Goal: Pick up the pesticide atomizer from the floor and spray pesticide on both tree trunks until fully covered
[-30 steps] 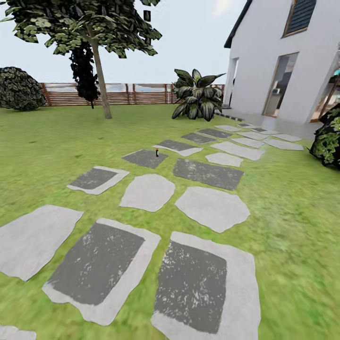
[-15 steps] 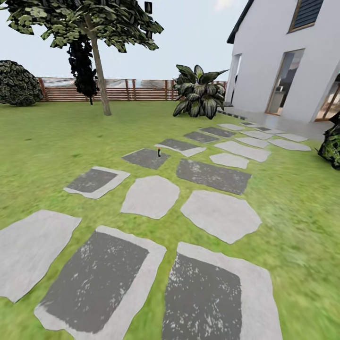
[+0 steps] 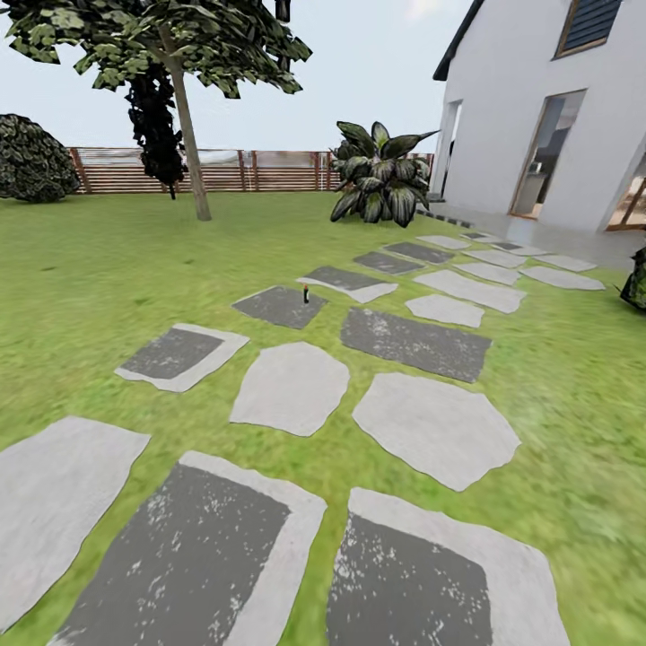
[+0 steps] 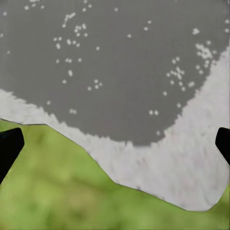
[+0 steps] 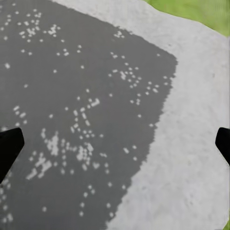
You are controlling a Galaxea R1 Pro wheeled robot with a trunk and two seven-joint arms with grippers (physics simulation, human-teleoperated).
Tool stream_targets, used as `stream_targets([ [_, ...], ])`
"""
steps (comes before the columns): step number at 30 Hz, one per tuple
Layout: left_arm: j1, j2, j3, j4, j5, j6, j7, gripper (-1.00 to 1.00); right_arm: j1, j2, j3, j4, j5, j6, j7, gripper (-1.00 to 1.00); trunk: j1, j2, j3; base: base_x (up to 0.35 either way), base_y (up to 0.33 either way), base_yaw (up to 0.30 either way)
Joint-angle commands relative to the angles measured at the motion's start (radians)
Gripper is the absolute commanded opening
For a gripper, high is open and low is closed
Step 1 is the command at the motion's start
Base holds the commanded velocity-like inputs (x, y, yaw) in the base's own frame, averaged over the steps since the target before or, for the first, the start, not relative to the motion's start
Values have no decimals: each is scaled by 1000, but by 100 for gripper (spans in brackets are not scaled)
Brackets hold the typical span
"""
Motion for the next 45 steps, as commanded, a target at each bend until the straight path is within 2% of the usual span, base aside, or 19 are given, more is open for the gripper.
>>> stream_targets([
  [1,0,0,0,0,0,0,0,100,0,0,0,0,0,0,0,100,0,0,0,330,105,0],
  [26,0,0,0,0,0,0,0,100,0,0,0,0,0,0,0,100,0,0,0,331,105,-2],
  [36,0,0,0,0,0,0,0,100,0,0,-1,0,0,1,0,100,0,0,0,331,105,-197],
  [45,0,0,0,0,0,0,0,100,0,0,1,0,1,0,0,100,0,0,0,331,105,-28],
])
